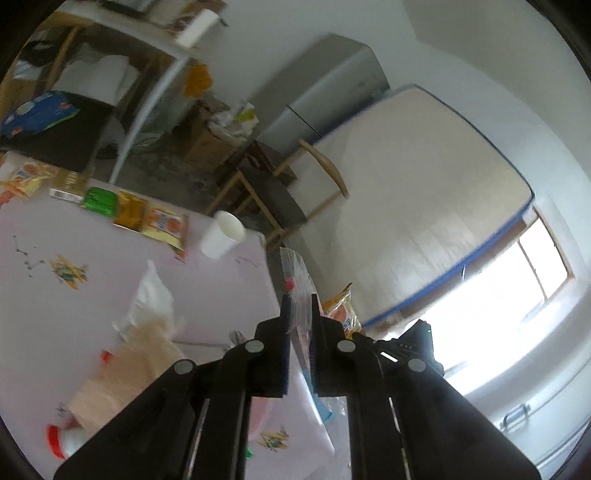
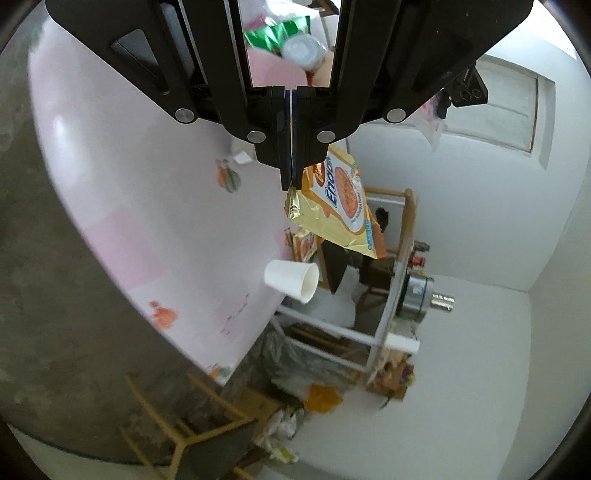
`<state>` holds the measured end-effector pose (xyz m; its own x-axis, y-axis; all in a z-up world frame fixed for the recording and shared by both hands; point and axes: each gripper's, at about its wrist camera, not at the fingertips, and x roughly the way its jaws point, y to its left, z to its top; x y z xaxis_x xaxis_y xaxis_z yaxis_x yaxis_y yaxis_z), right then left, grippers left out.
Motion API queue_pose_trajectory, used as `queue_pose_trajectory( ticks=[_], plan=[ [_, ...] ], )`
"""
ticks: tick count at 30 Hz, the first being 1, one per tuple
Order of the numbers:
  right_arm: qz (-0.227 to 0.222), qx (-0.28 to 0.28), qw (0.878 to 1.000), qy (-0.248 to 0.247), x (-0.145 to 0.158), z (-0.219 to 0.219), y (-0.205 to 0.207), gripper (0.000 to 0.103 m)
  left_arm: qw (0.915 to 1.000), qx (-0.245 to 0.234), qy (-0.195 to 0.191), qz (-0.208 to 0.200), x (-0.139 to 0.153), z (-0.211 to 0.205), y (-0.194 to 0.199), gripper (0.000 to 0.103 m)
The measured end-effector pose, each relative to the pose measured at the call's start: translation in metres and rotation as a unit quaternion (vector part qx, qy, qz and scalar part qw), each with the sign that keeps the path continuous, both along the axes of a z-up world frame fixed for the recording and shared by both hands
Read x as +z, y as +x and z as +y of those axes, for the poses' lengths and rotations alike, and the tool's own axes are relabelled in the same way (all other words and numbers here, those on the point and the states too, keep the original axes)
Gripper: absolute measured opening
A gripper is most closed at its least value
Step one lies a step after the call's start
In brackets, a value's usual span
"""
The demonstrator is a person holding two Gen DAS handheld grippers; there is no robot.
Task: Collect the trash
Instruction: 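Carry both wrappers to the wastebasket and open both grippers over it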
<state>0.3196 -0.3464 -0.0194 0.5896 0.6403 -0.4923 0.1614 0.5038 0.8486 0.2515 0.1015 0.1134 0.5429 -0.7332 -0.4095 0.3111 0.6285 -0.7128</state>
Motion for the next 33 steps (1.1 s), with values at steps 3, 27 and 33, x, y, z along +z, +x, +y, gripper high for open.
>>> queue_pose_trajectory(
  ticks=[3, 27, 33],
  plan=[
    [-0.004, -0.031, 1.000, 0.001, 0.000, -0.034, -0.033, 0.000, 0.9994, -0.031, 0.015, -0.004, 0.006, -0.039, -0.013, 0.007],
    [0.146, -0.327, 0.931, 0.065, -0.206, -0.274, -0.205, 0.000, 0.9404, -0.280, 0.185, 0.057, -0.147, -0.497, -0.049, 0.008],
    [0.169, -0.379, 0.909, 0.048, -0.247, -0.311, -0.209, 0.004, 0.9314, -0.285, 0.210, 0.085, -0.212, -0.584, -0.035, 0.014]
  ],
)
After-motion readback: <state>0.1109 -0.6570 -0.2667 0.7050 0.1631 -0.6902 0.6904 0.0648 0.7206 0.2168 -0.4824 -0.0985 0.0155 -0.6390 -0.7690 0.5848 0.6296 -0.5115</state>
